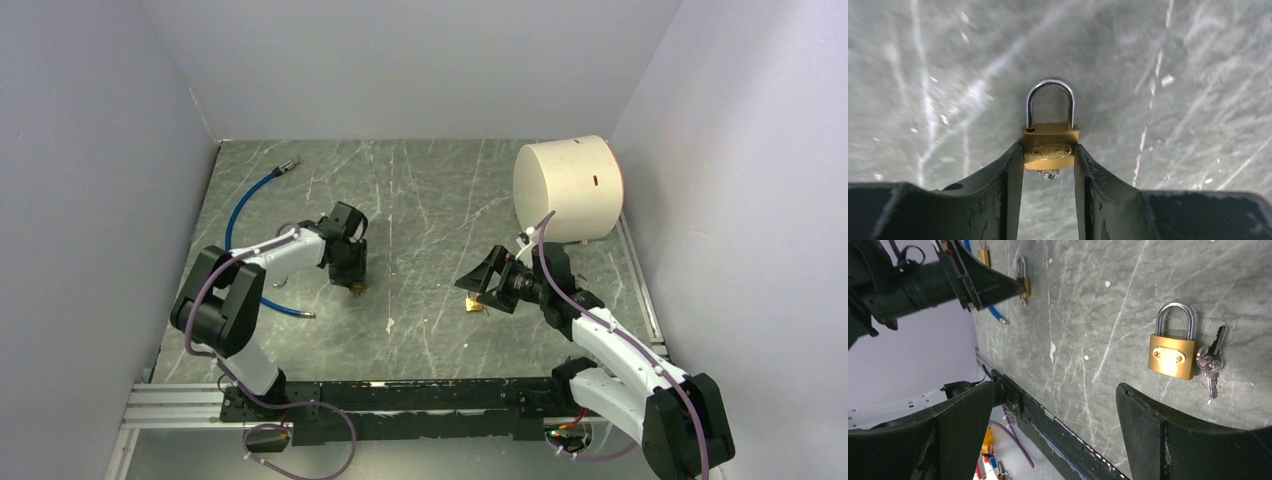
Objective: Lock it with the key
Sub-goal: Move the lock to the center of the board.
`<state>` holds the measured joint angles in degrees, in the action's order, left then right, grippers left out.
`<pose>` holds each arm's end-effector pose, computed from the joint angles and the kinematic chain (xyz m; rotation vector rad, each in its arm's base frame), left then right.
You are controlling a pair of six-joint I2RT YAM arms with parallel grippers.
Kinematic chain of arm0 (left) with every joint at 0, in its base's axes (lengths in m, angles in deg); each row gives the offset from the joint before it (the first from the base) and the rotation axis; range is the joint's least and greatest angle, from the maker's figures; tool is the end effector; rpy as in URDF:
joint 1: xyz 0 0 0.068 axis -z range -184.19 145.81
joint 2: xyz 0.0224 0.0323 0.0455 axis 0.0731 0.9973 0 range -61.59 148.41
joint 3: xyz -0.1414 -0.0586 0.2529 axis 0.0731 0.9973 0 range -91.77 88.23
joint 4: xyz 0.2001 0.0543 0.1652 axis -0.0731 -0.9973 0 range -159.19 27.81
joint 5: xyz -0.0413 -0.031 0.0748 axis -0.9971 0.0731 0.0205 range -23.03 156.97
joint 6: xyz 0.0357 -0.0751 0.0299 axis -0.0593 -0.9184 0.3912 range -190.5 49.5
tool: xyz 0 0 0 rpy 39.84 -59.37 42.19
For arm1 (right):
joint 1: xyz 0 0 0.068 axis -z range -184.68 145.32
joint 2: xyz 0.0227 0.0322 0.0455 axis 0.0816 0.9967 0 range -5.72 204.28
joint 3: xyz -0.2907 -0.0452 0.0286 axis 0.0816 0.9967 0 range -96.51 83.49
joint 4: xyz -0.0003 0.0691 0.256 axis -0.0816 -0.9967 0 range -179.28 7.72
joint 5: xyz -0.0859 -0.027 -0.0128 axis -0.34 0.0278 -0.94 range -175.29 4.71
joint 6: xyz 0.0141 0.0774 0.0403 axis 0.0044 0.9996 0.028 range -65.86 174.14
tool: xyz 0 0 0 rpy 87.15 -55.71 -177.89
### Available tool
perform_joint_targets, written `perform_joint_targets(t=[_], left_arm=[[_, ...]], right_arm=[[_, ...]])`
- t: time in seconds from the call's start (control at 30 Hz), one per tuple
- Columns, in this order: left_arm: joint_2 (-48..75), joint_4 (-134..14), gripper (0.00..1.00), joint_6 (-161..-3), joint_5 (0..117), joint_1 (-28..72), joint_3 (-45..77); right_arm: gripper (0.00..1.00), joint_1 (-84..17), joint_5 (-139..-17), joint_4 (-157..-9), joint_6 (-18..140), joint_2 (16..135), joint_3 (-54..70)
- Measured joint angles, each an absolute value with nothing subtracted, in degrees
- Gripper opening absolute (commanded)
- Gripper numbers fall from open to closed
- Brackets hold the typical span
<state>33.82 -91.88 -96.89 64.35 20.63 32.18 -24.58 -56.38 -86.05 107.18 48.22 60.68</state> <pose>0.2999 -0.1427 0.1458 -0.0266 2.8177 -0.2831 0.1864 0.1079 0.1868 0.3694 2.3563 1.2229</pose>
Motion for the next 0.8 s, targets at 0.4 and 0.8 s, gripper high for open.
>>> perform_joint_targets(t=[0.4,0.8], left_arm=[[32.2,-89.9,0.16,-109.1,64.4,40.5,33.9],[37.7,-91.2,0.42,-113.5,67.8,46.5,26.9]], right_arm=[[0.98,-24.6,-60.3,-88.6,108.3,48.3,60.1],[0.98,-24.6,-60.8,-92.2,106.3,52.7,60.1]])
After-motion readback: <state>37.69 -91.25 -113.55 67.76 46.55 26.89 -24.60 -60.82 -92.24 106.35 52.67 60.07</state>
